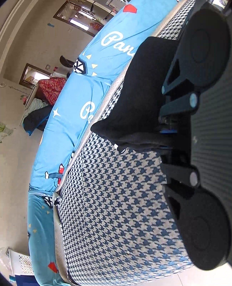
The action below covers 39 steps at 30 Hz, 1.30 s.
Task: Fold clothes
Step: 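Open both tools and release the folded shirt onto the bedspread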
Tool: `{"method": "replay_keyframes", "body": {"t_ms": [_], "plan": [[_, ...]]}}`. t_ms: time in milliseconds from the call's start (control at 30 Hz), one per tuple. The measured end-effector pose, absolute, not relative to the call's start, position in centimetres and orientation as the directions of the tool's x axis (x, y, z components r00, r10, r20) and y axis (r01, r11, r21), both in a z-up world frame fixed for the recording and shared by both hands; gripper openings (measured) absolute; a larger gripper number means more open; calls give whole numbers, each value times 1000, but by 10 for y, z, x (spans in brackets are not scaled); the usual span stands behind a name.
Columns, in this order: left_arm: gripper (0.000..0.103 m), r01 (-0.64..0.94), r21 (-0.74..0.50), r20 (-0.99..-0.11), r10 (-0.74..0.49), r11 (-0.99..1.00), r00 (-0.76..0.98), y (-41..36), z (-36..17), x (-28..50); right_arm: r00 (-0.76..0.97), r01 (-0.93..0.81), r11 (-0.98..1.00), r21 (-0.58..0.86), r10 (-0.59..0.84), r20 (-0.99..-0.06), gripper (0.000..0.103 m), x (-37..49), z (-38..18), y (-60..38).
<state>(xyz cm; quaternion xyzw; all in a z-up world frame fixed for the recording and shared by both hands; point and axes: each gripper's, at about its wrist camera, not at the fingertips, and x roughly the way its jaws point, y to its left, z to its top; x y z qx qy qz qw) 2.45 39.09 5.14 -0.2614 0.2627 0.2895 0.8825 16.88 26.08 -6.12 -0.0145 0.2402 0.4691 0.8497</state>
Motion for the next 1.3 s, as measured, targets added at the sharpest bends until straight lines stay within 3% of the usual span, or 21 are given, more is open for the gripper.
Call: {"method": "replay_keyframes", "body": {"t_ms": [100,167,233,267,333,400,467,567,700,833,933,1300], "plan": [[15,-719,-263,-665,419,643,618,406,39,25,449,-805,567,171,773,-449,31,170,-66,278],[23,-756,-234,-668,464,612,582,413,38,21,476,-786,598,154,746,-467,57,173,-70,280],[36,-770,-236,-647,495,593,579,418,43,16,516,-749,642,163,720,-464,70,180,-69,273],[38,-773,-241,-637,506,586,582,420,45,14,538,-725,666,176,706,-460,70,185,-68,267],[45,-768,-259,-624,506,585,596,420,49,13,566,-680,700,218,691,-450,70,195,-62,253],[46,-759,-280,-613,499,587,612,419,51,13,596,-634,727,265,677,-431,64,201,-58,238],[49,-742,-284,-611,482,607,628,413,52,16,603,-613,729,304,680,-416,43,203,-53,229],[52,-714,-286,-614,449,639,649,407,50,27,580,-641,697,322,715,-391,25,199,-47,225],[58,-674,-283,-627,400,683,668,402,44,39,514,-716,632,298,765,-387,23,186,-48,238],[74,-639,-281,-667,333,716,666,402,30,48,483,-736,628,254,749,-453,23,182,-63,254],[74,-646,-286,-707,299,708,641,406,18,51,555,-682,714,161,647,-522,23,187,-80,260],[77,-656,-333,-697,291,678,655,411,20,44,547,-682,710,176,654,-523,24,178,-64,242]]}}
